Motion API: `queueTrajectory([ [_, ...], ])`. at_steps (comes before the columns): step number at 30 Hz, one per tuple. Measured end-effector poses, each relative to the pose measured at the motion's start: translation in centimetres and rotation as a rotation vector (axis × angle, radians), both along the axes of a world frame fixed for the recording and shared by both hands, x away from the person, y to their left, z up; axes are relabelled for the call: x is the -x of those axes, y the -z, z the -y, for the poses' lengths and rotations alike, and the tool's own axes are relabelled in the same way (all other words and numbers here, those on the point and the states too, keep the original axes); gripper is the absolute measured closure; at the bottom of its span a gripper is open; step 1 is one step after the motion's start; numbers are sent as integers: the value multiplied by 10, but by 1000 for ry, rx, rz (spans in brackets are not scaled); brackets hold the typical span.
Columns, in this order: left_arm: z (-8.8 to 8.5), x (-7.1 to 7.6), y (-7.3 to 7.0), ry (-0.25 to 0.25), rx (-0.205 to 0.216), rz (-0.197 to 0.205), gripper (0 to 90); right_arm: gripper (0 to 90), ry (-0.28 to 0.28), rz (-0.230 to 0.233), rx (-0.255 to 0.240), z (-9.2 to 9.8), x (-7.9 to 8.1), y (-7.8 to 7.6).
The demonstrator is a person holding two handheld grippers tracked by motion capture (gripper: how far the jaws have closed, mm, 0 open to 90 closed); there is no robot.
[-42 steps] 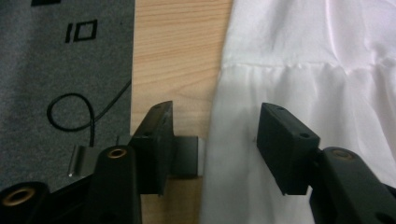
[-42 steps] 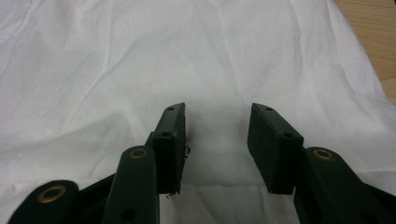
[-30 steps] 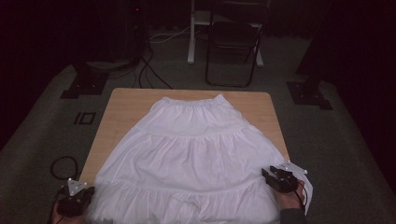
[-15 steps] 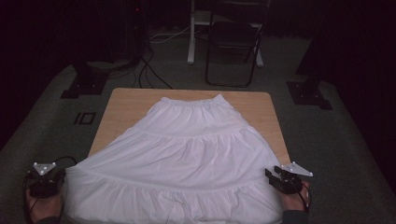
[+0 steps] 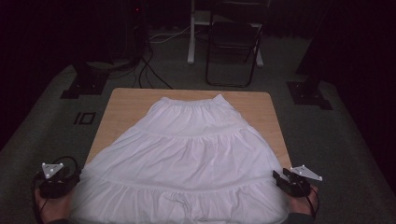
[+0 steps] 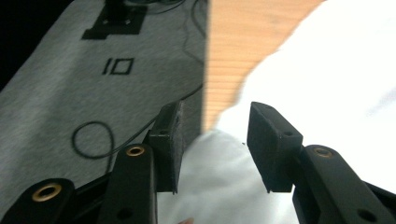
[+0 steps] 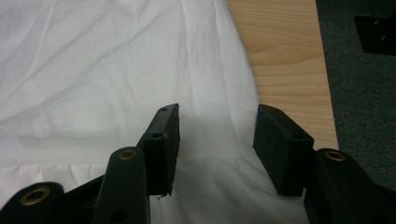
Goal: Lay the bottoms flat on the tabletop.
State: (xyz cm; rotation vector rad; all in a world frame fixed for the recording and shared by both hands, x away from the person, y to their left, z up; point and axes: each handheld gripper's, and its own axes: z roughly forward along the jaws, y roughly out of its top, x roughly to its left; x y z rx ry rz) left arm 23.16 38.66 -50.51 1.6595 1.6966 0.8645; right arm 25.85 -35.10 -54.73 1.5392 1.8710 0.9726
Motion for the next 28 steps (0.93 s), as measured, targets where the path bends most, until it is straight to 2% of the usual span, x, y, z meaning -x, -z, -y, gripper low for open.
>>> queueTrajectory([
  [5,21,8,1,45,35,48,550,499,9,21,4,-1,10,-3],
  [11,38,13,8,80,70,63,541,495,34,47,-1,1,20,-6],
  [12,48,14,15,108,64,57,541,495,37,48,-1,1,21,-6],
  [17,56,13,21,131,85,53,534,494,40,40,5,0,19,-3],
  [18,62,13,27,146,87,42,534,493,36,38,14,-1,18,-2],
  [21,70,10,31,182,72,8,525,491,27,34,44,-4,17,-1],
  [25,74,9,32,207,63,4,523,491,25,28,51,-4,16,0],
  [28,74,7,35,206,64,-11,523,492,22,23,54,-4,15,1],
])
